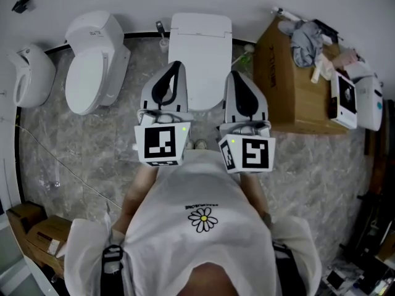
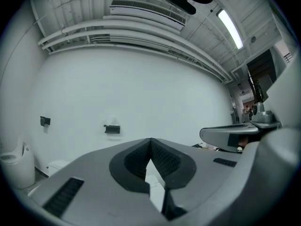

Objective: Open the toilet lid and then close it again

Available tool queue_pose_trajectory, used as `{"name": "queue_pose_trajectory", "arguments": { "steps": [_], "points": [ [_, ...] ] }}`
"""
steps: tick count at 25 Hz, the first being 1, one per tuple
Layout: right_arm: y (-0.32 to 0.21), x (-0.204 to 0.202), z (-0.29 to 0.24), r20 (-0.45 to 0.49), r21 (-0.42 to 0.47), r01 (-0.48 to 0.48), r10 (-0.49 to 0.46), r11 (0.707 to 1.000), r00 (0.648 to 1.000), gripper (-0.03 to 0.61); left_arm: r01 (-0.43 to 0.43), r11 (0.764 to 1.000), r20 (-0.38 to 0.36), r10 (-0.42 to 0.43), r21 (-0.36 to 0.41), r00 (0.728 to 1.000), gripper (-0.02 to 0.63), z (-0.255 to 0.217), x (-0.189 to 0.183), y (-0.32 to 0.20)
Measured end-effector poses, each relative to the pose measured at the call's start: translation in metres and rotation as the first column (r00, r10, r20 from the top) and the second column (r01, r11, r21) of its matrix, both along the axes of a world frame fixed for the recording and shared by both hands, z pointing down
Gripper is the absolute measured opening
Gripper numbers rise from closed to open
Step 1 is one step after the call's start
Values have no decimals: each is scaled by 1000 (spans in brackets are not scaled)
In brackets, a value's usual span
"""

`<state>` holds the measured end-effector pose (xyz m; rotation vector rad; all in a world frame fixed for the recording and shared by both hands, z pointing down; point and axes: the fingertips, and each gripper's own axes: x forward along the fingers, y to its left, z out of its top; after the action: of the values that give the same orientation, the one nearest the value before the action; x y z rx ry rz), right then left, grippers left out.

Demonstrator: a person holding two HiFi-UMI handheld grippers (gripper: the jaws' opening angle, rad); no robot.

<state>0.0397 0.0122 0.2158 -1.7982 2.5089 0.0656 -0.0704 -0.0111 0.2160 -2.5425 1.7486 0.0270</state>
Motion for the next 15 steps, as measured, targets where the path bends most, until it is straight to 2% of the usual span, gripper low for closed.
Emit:
{"name": "queue_pose_trajectory", "arguments": {
  "steps": [15],
  "points": [
    [-10,19,11,6,-51,-45,45,998,999,31,25,999,-4,-25,-21,1000,20,-1,-8,-8]
  ]
}}
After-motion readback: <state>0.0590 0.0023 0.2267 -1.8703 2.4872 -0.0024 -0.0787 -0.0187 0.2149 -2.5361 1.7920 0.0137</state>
